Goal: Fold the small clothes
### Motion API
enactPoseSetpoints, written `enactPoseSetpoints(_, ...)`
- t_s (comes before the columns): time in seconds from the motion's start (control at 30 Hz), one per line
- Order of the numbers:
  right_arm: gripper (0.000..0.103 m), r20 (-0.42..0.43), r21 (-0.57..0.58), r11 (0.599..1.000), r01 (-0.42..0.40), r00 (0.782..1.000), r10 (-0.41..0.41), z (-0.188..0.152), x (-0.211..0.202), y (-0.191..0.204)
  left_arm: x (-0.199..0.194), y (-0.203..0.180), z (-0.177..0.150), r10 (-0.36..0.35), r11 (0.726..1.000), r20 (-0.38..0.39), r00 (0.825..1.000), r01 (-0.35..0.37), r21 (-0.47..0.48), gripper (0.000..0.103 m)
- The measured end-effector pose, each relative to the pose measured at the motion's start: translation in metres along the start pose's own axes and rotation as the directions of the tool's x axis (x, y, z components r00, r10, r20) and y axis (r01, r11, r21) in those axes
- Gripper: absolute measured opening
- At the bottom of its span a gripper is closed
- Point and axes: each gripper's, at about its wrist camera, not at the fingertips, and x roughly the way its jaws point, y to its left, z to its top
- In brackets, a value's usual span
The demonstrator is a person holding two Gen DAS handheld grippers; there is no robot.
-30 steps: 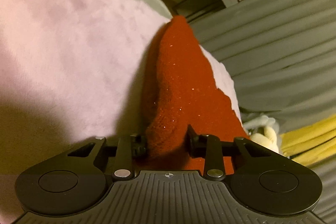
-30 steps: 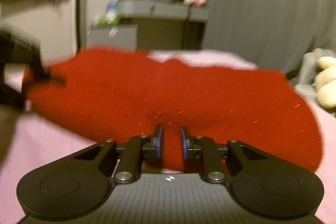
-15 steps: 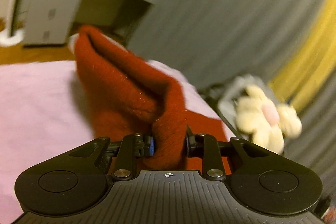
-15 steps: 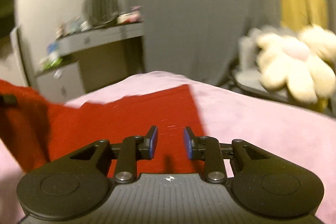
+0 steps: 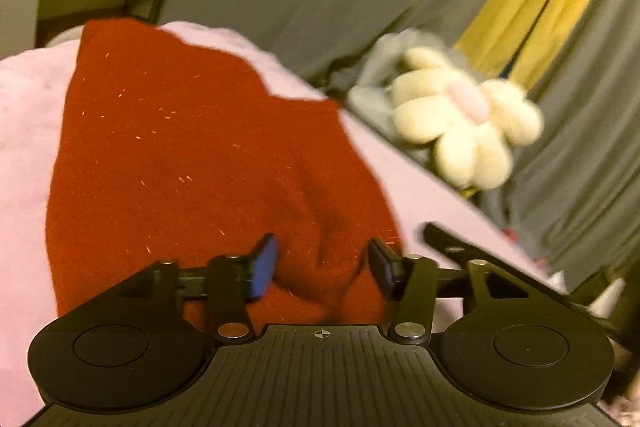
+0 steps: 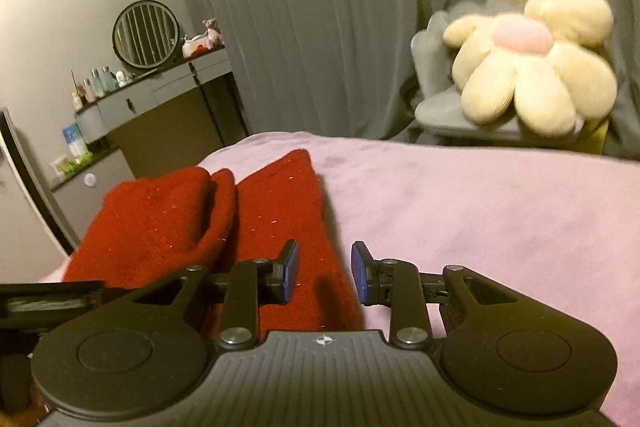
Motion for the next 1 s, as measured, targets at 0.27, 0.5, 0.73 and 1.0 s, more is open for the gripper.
enactPoseSetpoints(0.27, 0.058, -0.048, 0.09, 0.981, -0.17, 0.983, 0.175, -0.002, 0.004, 0.018, -0.077, 0.026, -0.015, 0.166, 0.985, 0.115, 0.98, -0.159, -0.063, 0.062)
enactPoseSetpoints(0.5, 0.083, -0.098, 0.217, 0.918, -0.331, 0.929, 0.358, -0.013, 0.023, 0.041, -0.074, 0.056, -0.027, 0.261, 0.962, -0.004, 0.965, -0.26, -0.078, 0.066)
enactPoseSetpoints(0.73, 0.065, -0.14, 0.133, 0.936, -0.326, 0.929, 0.343, -0.028, 0.042, 0.07, -0.061, 0.071, -0.038, 0.374, 0.922, -0.026, 0.927, -0.375, -0.099, 0.07)
enactPoseSetpoints(1.0, 0.063, -0.124, 0.116, 0.944, -0.309, 0.939, 0.322, -0.026, 0.055, 0.083, -0.046, 0.069, -0.035, 0.397, 0.914, -0.03, 0.917, -0.398, -0.079, 0.076)
